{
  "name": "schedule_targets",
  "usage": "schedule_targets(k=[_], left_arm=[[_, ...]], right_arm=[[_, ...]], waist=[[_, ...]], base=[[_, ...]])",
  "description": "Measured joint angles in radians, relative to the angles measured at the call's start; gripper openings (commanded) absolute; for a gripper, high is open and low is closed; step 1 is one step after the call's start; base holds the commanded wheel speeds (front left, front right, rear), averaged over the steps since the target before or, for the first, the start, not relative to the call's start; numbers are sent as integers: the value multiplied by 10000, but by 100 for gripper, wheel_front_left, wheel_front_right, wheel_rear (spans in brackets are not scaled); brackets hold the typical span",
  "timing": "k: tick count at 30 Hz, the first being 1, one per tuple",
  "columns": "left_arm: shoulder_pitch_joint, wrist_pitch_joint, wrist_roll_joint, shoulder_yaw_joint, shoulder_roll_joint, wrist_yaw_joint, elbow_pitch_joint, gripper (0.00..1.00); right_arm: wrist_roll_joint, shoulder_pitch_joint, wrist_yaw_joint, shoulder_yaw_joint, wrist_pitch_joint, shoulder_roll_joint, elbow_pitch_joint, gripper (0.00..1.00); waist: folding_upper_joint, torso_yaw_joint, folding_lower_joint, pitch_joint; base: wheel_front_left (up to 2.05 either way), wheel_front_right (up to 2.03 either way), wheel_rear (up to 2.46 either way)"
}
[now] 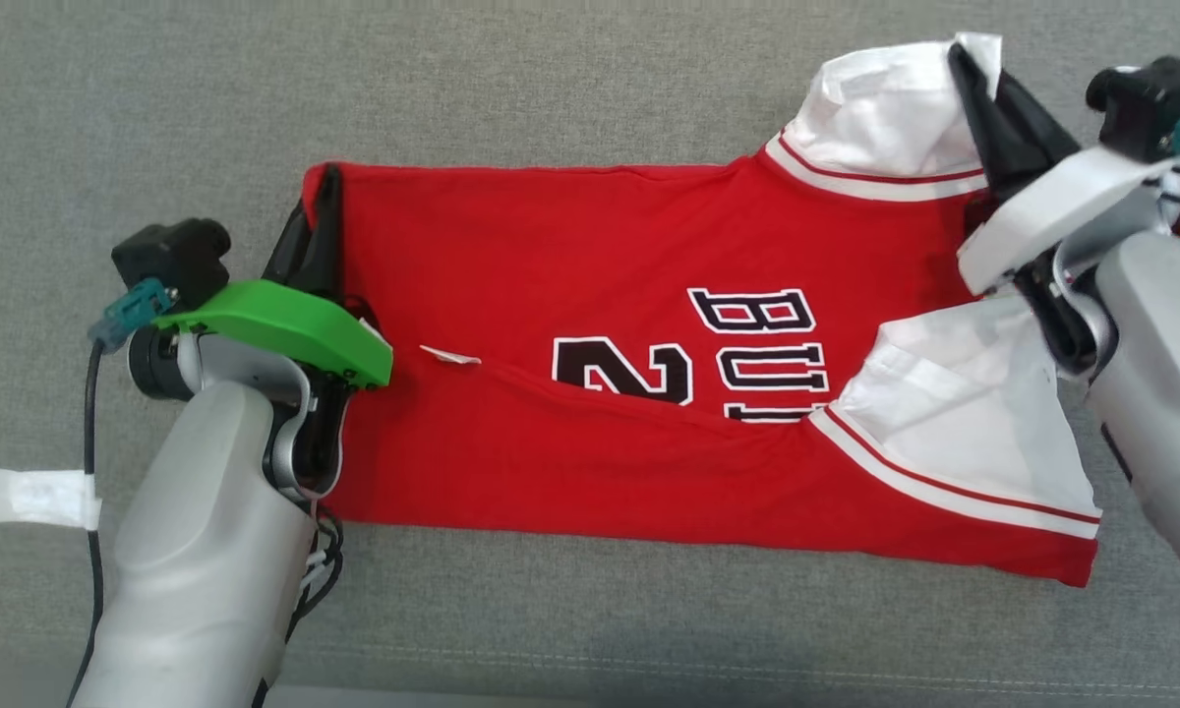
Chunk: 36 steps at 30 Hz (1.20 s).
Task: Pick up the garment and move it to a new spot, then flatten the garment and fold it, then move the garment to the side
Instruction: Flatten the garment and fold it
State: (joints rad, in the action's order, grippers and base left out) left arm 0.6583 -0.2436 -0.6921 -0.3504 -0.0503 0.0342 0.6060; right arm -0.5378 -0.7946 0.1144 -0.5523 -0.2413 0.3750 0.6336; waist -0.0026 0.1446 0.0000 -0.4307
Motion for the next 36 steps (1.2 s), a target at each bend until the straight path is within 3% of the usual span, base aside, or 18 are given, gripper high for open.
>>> schedule_targets(k=[2,12,21,32,33,34,35,36], left_arm=[[-303,-48,0,84,-61,48,-81,0],[-2458,-58,-420,686,-253,111,-725,0],[-4002,-81,-533,1350,-259,4,-1954,0],[-5309,-81,-616,1214,-245,-79,-2240,0],[-5378,-81,-616,1204,-245,-79,-2276,0],[-5461,-81,-616,1202,-245,-79,-2291,18],[-5554,-81,-616,1210,-245,-79,-2332,41],[-5637,-81,-616,1237,-244,-82,-2376,77]], right_arm=[[-4,500,17,-67,-414,-113,-88,0],[-92,2618,29,282,-240,-290,-729,0],[199,4131,-2,1087,-203,-207,-2851,0],[577,5995,10,995,-201,-234,-2940,2],[644,6045,19,963,-201,-236,-2938,25],[719,6085,29,934,-201,-234,-2938,41],[830,6130,29,899,-201,-217,-2943,66],[966,6200,29,882,-201,-194,-2955,100]], waist=[[0,-91,0,192],[0,-517,0,1348],[0,-856,0,2263],[1,-1307,0,2376],[0,-1318,0,2367],[0,-1331,0,2356],[0,-1343,0,2346],[1,-1353,0,2336]], base=[[0,0,0],[0,0,0],[0,0,0],[0,0,0],[0,0,0],[0,0,0],[0,0,0],[0,0,0]])
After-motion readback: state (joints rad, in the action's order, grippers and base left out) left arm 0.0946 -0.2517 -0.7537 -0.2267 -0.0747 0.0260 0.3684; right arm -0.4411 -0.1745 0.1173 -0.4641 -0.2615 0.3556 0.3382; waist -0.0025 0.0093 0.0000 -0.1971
